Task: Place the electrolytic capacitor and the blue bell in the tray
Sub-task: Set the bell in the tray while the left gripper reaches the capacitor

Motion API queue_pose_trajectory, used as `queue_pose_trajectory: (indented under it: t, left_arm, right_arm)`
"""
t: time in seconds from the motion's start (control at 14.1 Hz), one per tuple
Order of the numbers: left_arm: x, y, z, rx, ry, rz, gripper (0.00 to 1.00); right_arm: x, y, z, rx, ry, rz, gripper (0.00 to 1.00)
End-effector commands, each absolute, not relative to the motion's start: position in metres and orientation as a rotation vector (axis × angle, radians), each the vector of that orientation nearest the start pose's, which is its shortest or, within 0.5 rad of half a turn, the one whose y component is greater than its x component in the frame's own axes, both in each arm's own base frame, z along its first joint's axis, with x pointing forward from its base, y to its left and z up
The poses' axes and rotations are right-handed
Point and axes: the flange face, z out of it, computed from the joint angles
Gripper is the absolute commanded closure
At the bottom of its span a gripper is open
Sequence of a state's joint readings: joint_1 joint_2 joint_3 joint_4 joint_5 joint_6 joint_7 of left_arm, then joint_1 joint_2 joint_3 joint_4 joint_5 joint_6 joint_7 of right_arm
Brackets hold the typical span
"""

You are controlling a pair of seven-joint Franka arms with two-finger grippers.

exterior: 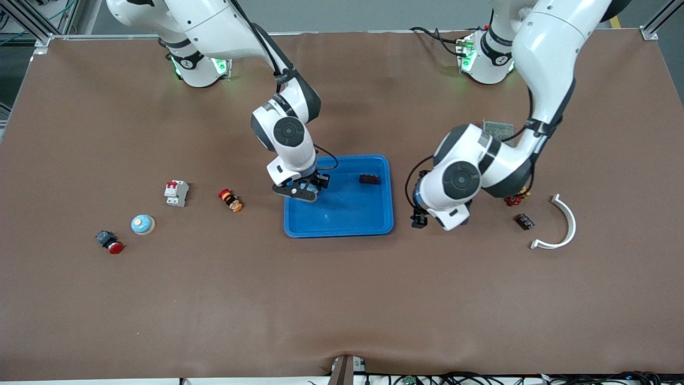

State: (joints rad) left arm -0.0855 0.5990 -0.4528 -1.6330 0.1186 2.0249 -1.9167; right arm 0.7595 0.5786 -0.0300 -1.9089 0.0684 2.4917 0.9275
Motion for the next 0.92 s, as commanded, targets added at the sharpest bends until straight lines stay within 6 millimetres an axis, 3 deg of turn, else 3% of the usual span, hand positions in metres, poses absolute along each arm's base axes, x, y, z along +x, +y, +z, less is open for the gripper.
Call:
queue_pose_trajectory:
  t: [0.0,0.14,0.35,0.43,0.5,0.71,0.85]
  left_arm:
    - [0.6,-0.284,0.297,-2.421,-1.835,0.267,0.0]
    - [0.609,-0.261,0.295,-2.438,-1.796,0.219,0.0]
    - [0.612,-0.246,0.281,-2.444,-1.743,0.205,0.0]
    - [0.613,-0.238,0.275,-2.439,-1.727,0.199,0.0]
    - [0.613,-0.227,0.269,-2.451,-1.684,0.187,0.0]
    - [0.615,-0.197,0.258,-2.479,-1.597,0.195,0.0]
    - [0.615,-0.176,0.248,-2.487,-1.517,0.165,0.0]
  right_arm:
    - [0.466,0.421,0.185,-3.092,0.409,0.019,0.43]
    - [0.466,0.421,0.184,-3.094,0.405,0.02,0.43]
    - [0.464,0.423,0.183,-3.096,0.398,0.021,0.36]
    - [0.463,0.423,0.182,-3.099,0.399,0.024,0.1]
    - [0.463,0.423,0.182,-3.099,0.399,0.024,0.0]
    - [0.461,0.424,0.182,-3.104,0.394,0.031,0.0]
    - [0.456,0.43,0.194,-3.111,0.375,0.044,0.0]
